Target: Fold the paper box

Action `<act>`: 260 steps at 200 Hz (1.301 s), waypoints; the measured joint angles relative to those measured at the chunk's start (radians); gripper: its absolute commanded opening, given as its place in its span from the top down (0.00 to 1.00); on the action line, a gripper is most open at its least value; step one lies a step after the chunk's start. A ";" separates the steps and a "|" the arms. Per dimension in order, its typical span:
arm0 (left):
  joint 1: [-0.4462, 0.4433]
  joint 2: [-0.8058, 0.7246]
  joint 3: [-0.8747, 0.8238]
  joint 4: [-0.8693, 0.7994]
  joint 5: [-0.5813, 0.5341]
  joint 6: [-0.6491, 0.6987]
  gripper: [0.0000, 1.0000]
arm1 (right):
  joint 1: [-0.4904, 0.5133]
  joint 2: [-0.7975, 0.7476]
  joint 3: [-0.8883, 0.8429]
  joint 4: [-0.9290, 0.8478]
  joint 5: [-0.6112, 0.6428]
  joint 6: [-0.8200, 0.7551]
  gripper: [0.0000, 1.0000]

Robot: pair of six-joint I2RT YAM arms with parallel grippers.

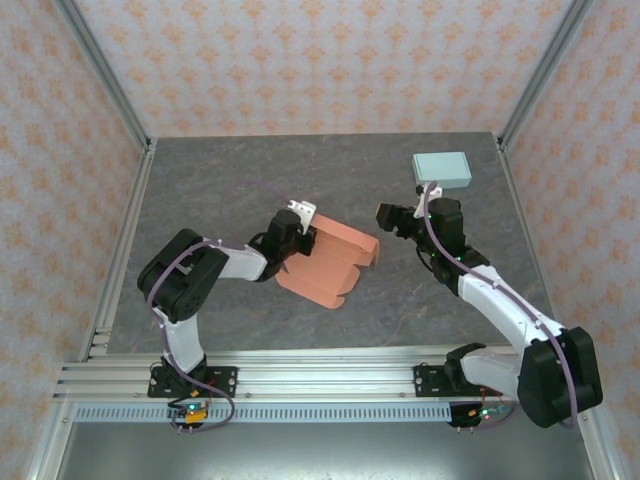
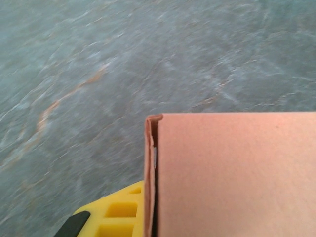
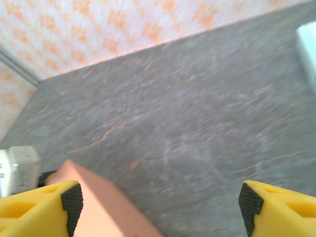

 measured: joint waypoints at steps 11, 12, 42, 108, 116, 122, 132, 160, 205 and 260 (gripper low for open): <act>0.032 -0.013 0.025 -0.074 0.026 -0.031 1.00 | -0.002 0.000 0.000 0.021 0.020 -0.019 0.23; 0.035 -0.013 0.027 -0.078 0.029 -0.034 1.00 | -0.002 0.000 -0.001 0.022 0.021 -0.021 0.23; 0.155 -0.018 0.085 -0.172 0.179 -0.181 1.00 | -0.002 -0.005 -0.062 0.098 -0.001 -0.057 0.21; 0.203 -0.073 0.184 -0.417 0.377 -0.211 1.00 | -0.002 0.157 0.032 0.082 -0.295 -0.192 0.40; 0.203 -0.077 0.192 -0.433 0.393 -0.202 1.00 | -0.002 0.179 0.061 0.072 -0.327 -0.209 0.40; 0.203 -0.078 0.199 -0.447 0.404 -0.199 1.00 | -0.002 0.195 0.083 0.062 -0.350 -0.228 0.40; 0.206 -0.078 0.212 -0.472 0.417 -0.193 1.00 | -0.002 0.214 0.115 0.038 -0.386 -0.261 0.41; 0.227 -0.074 0.264 -0.568 0.433 -0.178 1.00 | 0.005 0.296 0.251 -0.105 -0.510 -0.391 0.46; 0.230 -0.045 0.309 -0.603 0.491 -0.196 1.00 | 0.065 0.374 0.330 -0.173 -0.594 -0.464 0.45; 0.229 -0.014 0.302 -0.600 0.517 -0.231 1.00 | 0.062 0.414 0.330 -0.168 -0.578 -0.460 0.59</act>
